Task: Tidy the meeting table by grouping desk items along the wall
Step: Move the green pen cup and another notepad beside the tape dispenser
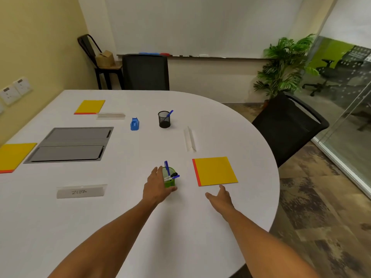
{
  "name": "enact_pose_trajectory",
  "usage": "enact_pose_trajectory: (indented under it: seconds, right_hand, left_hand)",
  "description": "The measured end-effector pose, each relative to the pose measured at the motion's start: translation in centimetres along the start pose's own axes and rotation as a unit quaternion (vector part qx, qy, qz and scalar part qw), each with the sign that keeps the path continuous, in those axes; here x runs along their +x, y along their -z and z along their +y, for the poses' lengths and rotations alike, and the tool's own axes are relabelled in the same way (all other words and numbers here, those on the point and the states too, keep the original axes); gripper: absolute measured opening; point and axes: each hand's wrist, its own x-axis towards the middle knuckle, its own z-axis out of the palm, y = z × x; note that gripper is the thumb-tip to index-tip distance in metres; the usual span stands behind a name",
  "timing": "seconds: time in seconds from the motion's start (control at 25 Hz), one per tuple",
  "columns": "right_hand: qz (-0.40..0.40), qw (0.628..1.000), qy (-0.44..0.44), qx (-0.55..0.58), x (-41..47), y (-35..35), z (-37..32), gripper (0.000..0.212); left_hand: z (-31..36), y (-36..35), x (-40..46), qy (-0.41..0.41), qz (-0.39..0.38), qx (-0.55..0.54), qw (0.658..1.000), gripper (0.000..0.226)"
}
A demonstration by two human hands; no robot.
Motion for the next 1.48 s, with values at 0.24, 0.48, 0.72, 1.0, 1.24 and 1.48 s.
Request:
enact_pose_trajectory:
  seconds: [0.24, 0.48, 0.72, 1.0, 1.24, 1.48]
  right_hand:
    - [0.002, 0.998, -0.04, -0.048, 6.7, -1.0, -0.3, 0.089]
    - [0.024, 0.988, -0.079, -0.127, 14.6, 0.0, -0.1, 0.097]
    - [-0.07, 0.925, 0.104, -0.359, 22.5, 1.6, -0.6, 0.093]
    - [-0.165, 0.677, 0.405, -0.592, 26.4, -0.6, -6.4, 0.082]
    - [-0.166, 0.507, 0.511, -0.674, 28.0, -2.7, -8.9, 0.053]
    - [-0.143, 0.45, 0.503, -0.724, 29.0, -2.6, -9.5, 0.088]
  left_hand:
    - [-1.3, -3.3, 4.9, 0.035, -0.025, 0.001, 0.999, 0.106]
    - [-1.8, -6.2, 8.3, 0.081, -0.016, 0.037, 0.996, 0.121]
    - [-2.5, -7.5, 10.0, 0.094, -0.017, 0.078, 0.992, 0.115]
    - [-1.7, -7.7, 9.6, 0.12, 0.025, 0.058, 0.991, 0.102]
    - [-1.8, -5.8, 9.0, 0.148, 0.069, 0.042, 0.986, 0.097]
    - [-2.5, -4.3, 7.5, 0.195, 0.098, 0.037, 0.975, 0.1]
